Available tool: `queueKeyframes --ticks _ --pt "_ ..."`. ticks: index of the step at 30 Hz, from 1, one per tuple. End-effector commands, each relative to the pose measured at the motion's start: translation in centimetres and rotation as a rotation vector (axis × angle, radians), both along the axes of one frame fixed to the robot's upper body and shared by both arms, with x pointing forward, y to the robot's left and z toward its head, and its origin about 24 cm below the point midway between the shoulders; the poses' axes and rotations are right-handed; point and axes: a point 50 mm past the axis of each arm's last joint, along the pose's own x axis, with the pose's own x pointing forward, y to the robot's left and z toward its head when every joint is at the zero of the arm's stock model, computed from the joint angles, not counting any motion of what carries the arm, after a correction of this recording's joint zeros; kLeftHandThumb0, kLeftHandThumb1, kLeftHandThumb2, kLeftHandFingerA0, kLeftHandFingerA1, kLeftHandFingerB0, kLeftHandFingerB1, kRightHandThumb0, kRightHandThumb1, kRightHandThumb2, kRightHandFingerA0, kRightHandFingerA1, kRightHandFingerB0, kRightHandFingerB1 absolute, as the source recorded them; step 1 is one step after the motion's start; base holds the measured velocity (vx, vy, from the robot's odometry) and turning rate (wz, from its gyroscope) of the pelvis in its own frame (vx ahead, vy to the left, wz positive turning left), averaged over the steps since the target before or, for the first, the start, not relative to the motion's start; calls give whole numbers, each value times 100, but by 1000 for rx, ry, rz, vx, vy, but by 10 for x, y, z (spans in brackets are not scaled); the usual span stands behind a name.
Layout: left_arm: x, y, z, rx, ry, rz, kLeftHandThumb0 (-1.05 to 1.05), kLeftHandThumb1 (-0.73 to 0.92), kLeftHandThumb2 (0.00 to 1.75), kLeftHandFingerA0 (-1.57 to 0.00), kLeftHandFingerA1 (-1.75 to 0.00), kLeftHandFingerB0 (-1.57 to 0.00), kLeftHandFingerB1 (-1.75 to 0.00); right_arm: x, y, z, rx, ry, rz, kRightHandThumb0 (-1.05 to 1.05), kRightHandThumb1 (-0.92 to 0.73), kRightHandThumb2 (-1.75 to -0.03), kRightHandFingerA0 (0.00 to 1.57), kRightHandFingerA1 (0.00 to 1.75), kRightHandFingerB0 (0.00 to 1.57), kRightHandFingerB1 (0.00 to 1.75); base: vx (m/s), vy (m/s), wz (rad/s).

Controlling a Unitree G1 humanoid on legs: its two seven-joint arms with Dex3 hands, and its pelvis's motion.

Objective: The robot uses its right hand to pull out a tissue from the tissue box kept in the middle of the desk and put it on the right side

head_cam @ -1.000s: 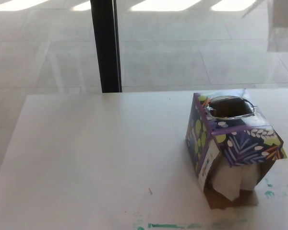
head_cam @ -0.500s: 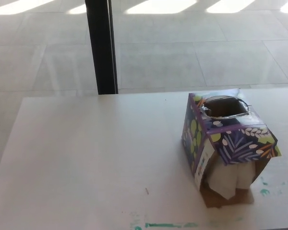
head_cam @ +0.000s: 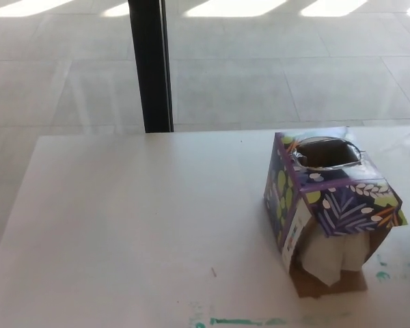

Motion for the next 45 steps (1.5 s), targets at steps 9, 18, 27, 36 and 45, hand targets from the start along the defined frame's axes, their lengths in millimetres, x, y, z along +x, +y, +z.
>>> queueKeyframes --ticks 9,18,27,36,45 --pt "4 0 1 -2 -43 16 -83 90 102 -79 -107 -53 -95 -14 8 -91 -329 714 -166 -37 -73 -66 77 154 77 76 0 0 0" --pt "5 0 2 -14 -66 27 -86 89 103 -80 -110 -54 -98 -12 11 -100 -367 707 -200 -35 -67 -62 74 139 46 50 0 0 0" --pt "4 0 2 -9 -59 20 -84 89 103 -79 -109 -53 -97 2 20 -78 -377 730 -238 -84 -51 -56 0 0 0 0 0 0 0" --pt "2 1 2 -3 -48 22 -84 89 102 -80 -108 -54 -97 12 18 -34 -328 719 -254 -88 -51 -56 0 0 0 0 0 0 0" --pt "4 3 4 1 -54 25 -89 89 103 -78 -108 -53 -97 -5 -7 39 119 454 -224 -52 -61 -62 6 27 15 27 0 0 0"
